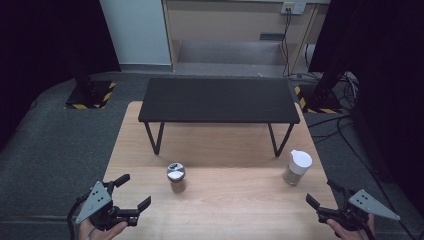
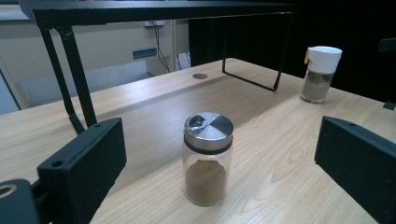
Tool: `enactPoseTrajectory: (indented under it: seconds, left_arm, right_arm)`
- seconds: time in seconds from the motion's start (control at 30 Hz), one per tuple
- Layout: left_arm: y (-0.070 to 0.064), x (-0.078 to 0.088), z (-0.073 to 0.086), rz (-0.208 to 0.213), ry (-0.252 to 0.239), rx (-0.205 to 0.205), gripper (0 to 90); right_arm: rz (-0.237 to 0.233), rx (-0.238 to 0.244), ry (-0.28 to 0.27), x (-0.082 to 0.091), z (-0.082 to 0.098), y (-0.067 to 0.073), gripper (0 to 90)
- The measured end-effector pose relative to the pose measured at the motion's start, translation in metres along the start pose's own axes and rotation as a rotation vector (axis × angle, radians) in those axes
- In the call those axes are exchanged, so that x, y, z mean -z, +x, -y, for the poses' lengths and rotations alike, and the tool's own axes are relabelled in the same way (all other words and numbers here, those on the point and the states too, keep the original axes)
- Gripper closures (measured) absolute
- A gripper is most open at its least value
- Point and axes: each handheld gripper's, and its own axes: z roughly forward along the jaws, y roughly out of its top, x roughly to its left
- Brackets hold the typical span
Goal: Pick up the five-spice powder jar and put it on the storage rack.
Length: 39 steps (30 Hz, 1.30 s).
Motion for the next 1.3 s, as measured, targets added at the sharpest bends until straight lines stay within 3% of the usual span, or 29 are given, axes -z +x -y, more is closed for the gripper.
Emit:
enactPoseTrajectory:
  seconds: [0.57,0.83,1.07,1.3]
  left_arm:
    - [-0.003,0.003,-0.007,-0.013,0.009,-0.024,0.9]
    - [0.001,0.006,-0.012,-0.014,0.026,-0.007,0.9]
    - [0.004,0.011,-0.020,-0.010,0.040,-0.012,0.0]
    - [0.008,0.018,-0.043,-0.009,0.089,-0.058,0.0]
  right_arm:
    - [-0.002,0.006,-0.005,0.001,0.000,0.001,3.9]
    - [-0.002,0.007,-0.004,0.001,0.000,0.001,3.2]
    - [-0.005,-0.003,-0.013,0.001,0.001,0.000,2.1]
    - [-0.008,-0.004,-0.014,0.001,0.002,0.000,1.9]
